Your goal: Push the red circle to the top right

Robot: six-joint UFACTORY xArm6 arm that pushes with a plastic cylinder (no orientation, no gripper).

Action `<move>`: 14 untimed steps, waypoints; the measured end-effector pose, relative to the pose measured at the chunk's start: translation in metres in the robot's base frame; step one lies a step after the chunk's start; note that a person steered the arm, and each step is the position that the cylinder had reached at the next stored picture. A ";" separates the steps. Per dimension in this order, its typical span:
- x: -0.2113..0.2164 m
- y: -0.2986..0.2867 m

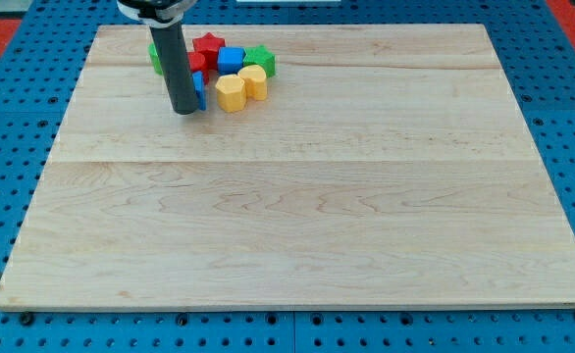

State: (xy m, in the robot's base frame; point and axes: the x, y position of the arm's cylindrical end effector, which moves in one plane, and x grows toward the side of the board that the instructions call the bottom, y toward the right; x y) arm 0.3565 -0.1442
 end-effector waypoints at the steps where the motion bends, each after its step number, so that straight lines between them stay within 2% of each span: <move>1: -0.022 -0.048; 3: -0.060 0.011; 4: -0.063 -0.015; 5: -0.078 -0.006; 6: -0.075 0.080; 7: -0.080 0.131; 8: -0.089 0.135; 9: -0.084 0.085; 11: -0.117 0.125; 12: -0.129 0.084; 14: -0.142 0.202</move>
State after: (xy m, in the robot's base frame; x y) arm 0.2147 0.0580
